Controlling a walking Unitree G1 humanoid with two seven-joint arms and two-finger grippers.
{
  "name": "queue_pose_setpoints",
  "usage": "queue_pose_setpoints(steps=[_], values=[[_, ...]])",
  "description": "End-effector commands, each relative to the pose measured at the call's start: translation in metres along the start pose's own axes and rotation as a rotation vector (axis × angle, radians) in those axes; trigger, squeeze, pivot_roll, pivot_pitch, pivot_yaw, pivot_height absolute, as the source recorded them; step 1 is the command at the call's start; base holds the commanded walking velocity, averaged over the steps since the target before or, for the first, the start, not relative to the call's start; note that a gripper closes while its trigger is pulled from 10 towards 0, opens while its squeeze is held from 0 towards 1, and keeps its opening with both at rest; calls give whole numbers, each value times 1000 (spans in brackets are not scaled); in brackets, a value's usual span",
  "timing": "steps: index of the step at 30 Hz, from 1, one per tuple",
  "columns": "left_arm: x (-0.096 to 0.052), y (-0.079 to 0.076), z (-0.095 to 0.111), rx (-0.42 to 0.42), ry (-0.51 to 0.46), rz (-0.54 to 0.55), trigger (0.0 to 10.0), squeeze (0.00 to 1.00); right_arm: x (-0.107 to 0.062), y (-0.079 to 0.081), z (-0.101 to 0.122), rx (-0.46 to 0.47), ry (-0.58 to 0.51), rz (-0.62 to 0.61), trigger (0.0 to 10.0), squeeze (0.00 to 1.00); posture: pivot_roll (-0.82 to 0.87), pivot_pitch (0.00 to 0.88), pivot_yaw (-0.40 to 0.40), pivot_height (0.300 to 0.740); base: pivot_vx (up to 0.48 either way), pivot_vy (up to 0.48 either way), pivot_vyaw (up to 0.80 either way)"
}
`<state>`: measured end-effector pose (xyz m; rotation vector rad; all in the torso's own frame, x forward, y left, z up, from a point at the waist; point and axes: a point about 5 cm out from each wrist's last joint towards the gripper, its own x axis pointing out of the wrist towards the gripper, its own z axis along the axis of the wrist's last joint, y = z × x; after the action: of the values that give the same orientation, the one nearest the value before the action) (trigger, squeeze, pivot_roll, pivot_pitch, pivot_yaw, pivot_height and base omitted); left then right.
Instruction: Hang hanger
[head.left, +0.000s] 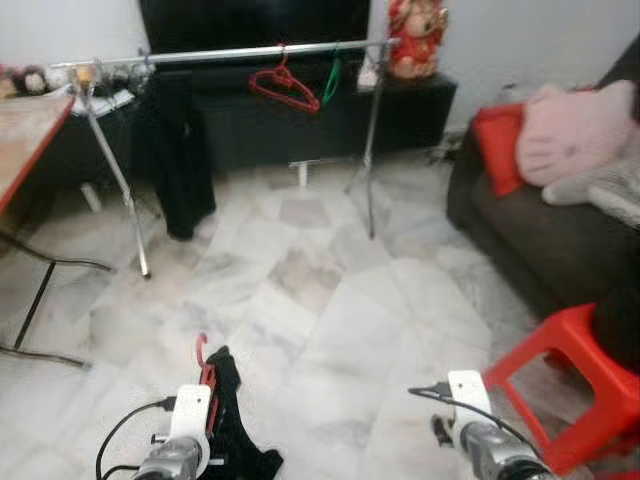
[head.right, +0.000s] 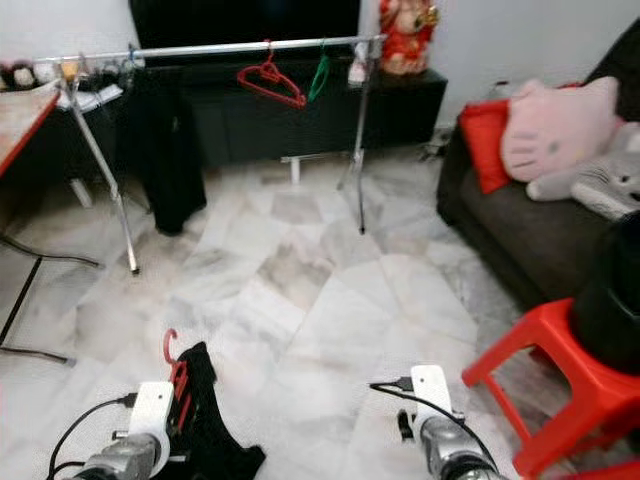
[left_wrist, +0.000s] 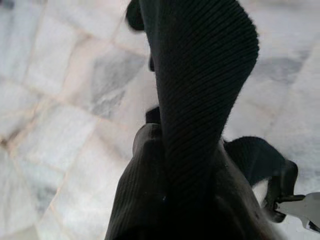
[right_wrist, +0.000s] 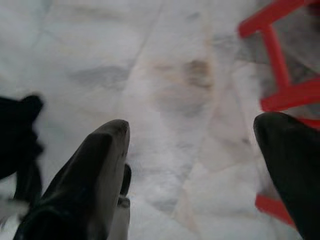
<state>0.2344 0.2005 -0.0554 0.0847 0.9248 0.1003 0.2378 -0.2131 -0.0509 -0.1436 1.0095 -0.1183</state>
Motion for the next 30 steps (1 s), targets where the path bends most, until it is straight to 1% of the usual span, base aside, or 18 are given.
queue_pose_setpoints(steps=[1, 2, 3, 6, 7, 10, 15, 18, 19, 20, 21, 24, 25, 26, 27, 28, 29, 30], values=[[0, 4, 8, 26, -42, 14, 10000, 0, 0, 4, 2, -4, -3, 9, 10000, 0, -19, 0, -49, 740, 0, 0, 0], [0, 0, 12, 31, -60, 6, 10000, 0, 0, 4, 2, -4, -4, 10, 10000, 0, -19, 0, -49, 740, 0, 0, 0], [0, 0, 12, 31, -60, 6, 10000, 0, 0, 4, 2, -4, -4, 10, 10000, 0, -19, 0, -49, 740, 0, 0, 0], [0, -7, 17, 31, -78, -5, 10000, 0, 0, 4, 2, -3, -5, 11, 10000, 0, -19, 0, -49, 740, 0, 0, 0], [0, -11, 20, 29, -93, -12, 10000, 0, 0, 4, 2, -2, -6, 11, 10000, 0, -19, 0, -49, 740, 0, 0, 0], [0, -15, 23, 24, -106, -18, 10000, 0, 0, 4, 2, -1, -6, 11, 10000, 0, -23, 0, -48, 740, 0, 0, 0], [0, -11, 33, -17, -173, -28, 10000, 0, 0, 4, 2, 13, -15, 11, 10000, 0, -21, 0, -50, 740, 0, 0, 0], [-2, -8, 44, -38, -239, -41, 10000, 0, 0, 4, 4, 44, -56, -4, 10000, 0, -34, 0, -45, 740, 0, 0, 0], [-2, -8, 44, -38, -239, -41, 10000, 0, 0, 4, 4, 44, -56, -4, 10000, 0, -34, 0, -45, 740, 0, 0, 0], [-3, -6, 56, -37, -295, -56, 10000, 0, 0, 2, 7, 22, -100, -26, 10000, 0, -37, 0, -41, 740, 0, 0, 0], [-4, -4, 62, -35, -320, -63, 10000, 0, -1, 1, 9, 1, -120, -35, 10000, 0, -37, 0, -41, 740, 0, 0, 0], [-10, -5, 96, -12, -453, -102, 10000, 0, -2, -1, 16, -58, -192, -73, 10000, 0, -49, 0, -36, 740, 0, 0, 0], [-10, -5, 96, -12, -453, -102, 10000, 0, -2, -1, 16, -58, -192, -73, 10000, 0, -49, 0, -36, 740, 0, 0, 0], [-17, -8, 121, 23, -551, -127, 10000, 0, -3, -3, 19, -96, -224, -96, 10000, 0, -53, 0, -36, 740, 0, 0, 0], [-17, -8, 121, 23, -551, -127, 10000, 0, -3, -3, 19, -96, -224, -96, 10000, 0, -53, 0, -36, 740, 0, 0, 0], [-21, -11, 133, 54, -599, -152, 10000, 0, -3, -3, 21, -92, -243, -102, 10000, 0, -52, 0, -40, 740, 0, 0, 0], [-28, -16, 147, 127, -664, -197, 10000, 0, -5, -13, 36, -156, -293, -149, 10000, 0, -49, 0, -45, 740, 0, 0, 0], [-31, -19, 152, 159, -687, -226, 10000, 0, -11, -31, 66, -235, -348, -195, 10000, 0, -43, 0, -51, 740, 0, 0, 0]])
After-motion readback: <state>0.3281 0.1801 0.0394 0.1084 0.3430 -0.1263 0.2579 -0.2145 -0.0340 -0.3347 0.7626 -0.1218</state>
